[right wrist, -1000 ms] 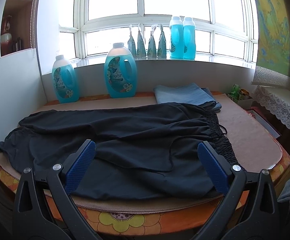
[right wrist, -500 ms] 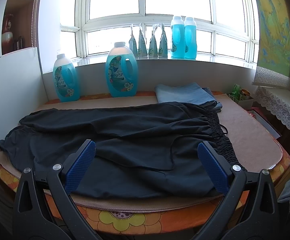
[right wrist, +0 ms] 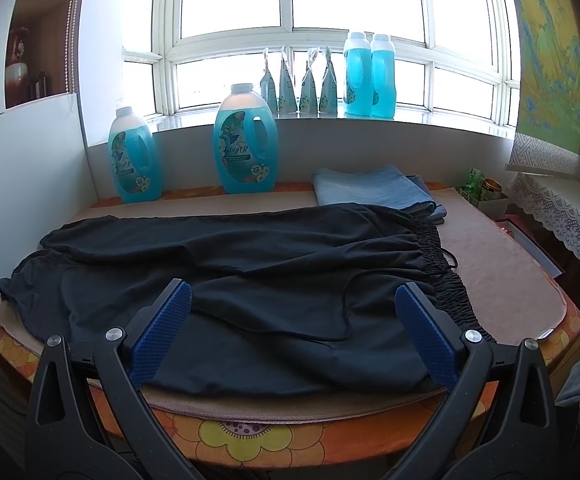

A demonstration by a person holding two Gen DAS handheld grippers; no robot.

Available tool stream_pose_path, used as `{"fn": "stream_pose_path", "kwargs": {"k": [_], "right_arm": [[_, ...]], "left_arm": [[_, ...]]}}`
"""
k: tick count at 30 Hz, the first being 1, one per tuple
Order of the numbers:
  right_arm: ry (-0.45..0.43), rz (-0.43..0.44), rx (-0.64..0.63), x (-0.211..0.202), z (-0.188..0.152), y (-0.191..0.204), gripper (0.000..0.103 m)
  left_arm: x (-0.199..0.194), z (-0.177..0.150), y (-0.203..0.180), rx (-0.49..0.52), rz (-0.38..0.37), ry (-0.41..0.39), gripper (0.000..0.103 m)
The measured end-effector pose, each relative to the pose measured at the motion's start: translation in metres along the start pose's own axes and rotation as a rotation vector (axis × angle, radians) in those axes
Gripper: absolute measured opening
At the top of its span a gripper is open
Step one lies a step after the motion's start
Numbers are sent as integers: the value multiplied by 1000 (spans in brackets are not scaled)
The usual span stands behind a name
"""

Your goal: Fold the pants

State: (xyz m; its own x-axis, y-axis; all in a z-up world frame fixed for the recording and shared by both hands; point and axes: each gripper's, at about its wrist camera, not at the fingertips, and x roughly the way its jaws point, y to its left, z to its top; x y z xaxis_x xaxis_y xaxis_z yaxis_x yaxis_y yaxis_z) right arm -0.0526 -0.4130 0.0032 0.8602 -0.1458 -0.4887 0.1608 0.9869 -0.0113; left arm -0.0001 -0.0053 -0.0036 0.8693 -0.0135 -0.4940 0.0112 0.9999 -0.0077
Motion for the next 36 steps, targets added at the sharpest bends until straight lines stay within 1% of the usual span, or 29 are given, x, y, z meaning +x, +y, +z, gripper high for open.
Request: {"fn": "stream_pose_path", "kwargs": {"k": [13, 22, 25, 28, 33, 34, 36], "right_arm": [[-1, 13, -12, 2, 1, 6, 103], [1, 60, -36, 9, 7, 20, 103], [-5, 102, -59, 12, 14, 29, 103], [-5, 162, -99, 17, 22, 43, 103], [8, 325, -150, 33, 38, 68, 103], [16, 342, -165, 37, 42, 75, 103], [24, 377, -192, 47, 50, 89, 103]], "left_arm": [[-1, -2, -1, 11, 16, 8, 103], [0, -7, 8, 4, 34, 23, 103], [3, -11, 16, -8, 36, 41, 103], [6, -14, 27, -25, 36, 53, 103], [12, -17, 42, -16, 84, 62, 103], [14, -18, 46, -20, 89, 68, 102], [19, -20, 56, -37, 95, 81, 98]]}}
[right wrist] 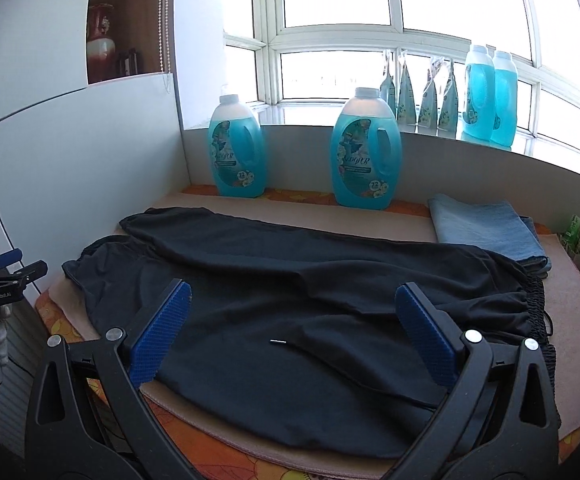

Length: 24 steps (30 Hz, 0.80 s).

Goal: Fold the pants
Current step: 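Move the right gripper to a pant leg and close on the fabric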

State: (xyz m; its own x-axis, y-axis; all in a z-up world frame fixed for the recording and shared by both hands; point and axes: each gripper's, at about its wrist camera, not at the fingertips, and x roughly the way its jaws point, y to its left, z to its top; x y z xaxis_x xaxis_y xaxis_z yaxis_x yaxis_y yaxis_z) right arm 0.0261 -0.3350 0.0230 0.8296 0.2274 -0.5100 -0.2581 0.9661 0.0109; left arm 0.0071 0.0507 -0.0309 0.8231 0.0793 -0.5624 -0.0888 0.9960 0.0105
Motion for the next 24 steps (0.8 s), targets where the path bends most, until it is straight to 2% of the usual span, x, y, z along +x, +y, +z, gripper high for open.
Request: {"fn": "stream_pose_path", "kwargs": {"k": [2, 6, 11, 15, 17, 19, 21, 24], "right_arm": [[7, 41, -21, 15, 12, 7, 103], [25, 118, -74, 50, 40, 22, 103], [86, 250, -79, 107, 73, 39, 102], [138, 330, -83, 156, 94, 59, 100], [162, 374, -94, 181, 102, 73, 99], [186, 401, -118, 206, 108, 88, 99], [215, 425, -143, 234, 114, 104, 98], [271, 457, -167, 278, 123, 128, 90]], "left_arm": [[4, -2, 10, -17, -7, 9, 88], [9, -3, 26, -41, -5, 13, 78], [19, -7, 41, -55, 3, 38, 57], [38, -12, 57, -105, -8, 84, 53], [46, -16, 64, -126, -9, 109, 46], [52, -19, 68, -139, -7, 124, 42], [56, -21, 71, -155, -10, 130, 42], [57, -23, 74, -167, -2, 125, 42]]}}
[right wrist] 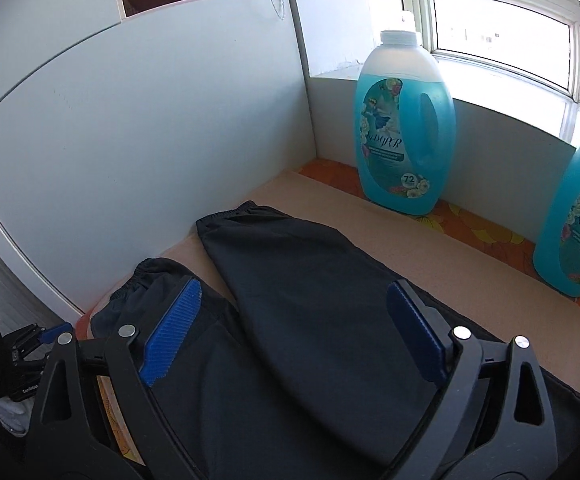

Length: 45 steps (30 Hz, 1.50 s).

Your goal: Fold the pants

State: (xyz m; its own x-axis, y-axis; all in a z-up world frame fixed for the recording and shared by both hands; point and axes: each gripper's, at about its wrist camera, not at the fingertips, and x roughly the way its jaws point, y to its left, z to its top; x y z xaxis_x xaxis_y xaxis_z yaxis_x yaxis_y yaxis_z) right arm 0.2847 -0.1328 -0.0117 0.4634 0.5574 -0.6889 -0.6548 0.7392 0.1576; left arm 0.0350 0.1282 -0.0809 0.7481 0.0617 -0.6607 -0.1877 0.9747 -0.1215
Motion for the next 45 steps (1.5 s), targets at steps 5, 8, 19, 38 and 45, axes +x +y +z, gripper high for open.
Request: {"fn": "stream_pose_path", "kwargs": {"k": [5, 8, 19, 38, 45], "right_arm": [[60, -7, -48, 73, 34, -1, 88], [108, -17, -76, 111, 46, -5, 88], [279, -64, -131, 214, 38, -50, 88], [187, 34, -104, 190, 30, -35, 4], [89, 113, -217, 123, 29, 16, 4]], "left_arm": [[3, 7, 3, 8, 3, -15, 38], [8, 16, 0, 23, -11, -24, 38], [54, 50, -9, 48, -56, 15, 38], [95, 56, -15, 59, -20, 78, 38], [84, 66, -5, 8, -46, 55, 38]]}}
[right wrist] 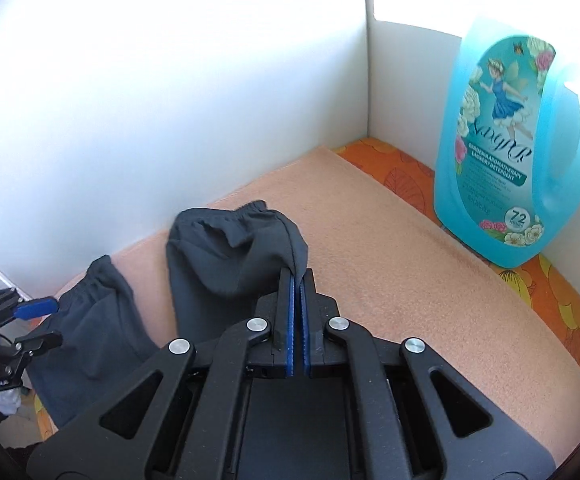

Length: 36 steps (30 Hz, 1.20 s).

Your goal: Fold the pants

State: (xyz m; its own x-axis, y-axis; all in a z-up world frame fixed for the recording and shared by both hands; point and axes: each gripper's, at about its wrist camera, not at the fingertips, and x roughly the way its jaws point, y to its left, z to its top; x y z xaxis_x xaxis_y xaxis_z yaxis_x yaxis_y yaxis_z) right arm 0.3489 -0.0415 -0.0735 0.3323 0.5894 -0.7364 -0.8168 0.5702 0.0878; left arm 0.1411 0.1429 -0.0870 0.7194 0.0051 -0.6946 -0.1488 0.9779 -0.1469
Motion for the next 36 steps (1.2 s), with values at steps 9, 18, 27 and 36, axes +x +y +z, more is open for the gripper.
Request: {"fn": "stream_pose_path", "kwargs": {"k": [9, 18, 27, 36], "right_arm": [[26, 194, -167, -50, -50, 107, 4], [191, 336, -56, -33, -131, 140, 4], [59, 125, 50, -135, -171, 73, 70], [212, -106, -138, -150, -208, 30, 73]], "left_arm": [[-23, -5, 17, -63, -37, -21, 38], [-29, 8, 3, -1, -64, 3, 38], [25, 20, -73, 194, -155, 194, 56], [84, 11, -80, 208, -68, 295, 56]]}}
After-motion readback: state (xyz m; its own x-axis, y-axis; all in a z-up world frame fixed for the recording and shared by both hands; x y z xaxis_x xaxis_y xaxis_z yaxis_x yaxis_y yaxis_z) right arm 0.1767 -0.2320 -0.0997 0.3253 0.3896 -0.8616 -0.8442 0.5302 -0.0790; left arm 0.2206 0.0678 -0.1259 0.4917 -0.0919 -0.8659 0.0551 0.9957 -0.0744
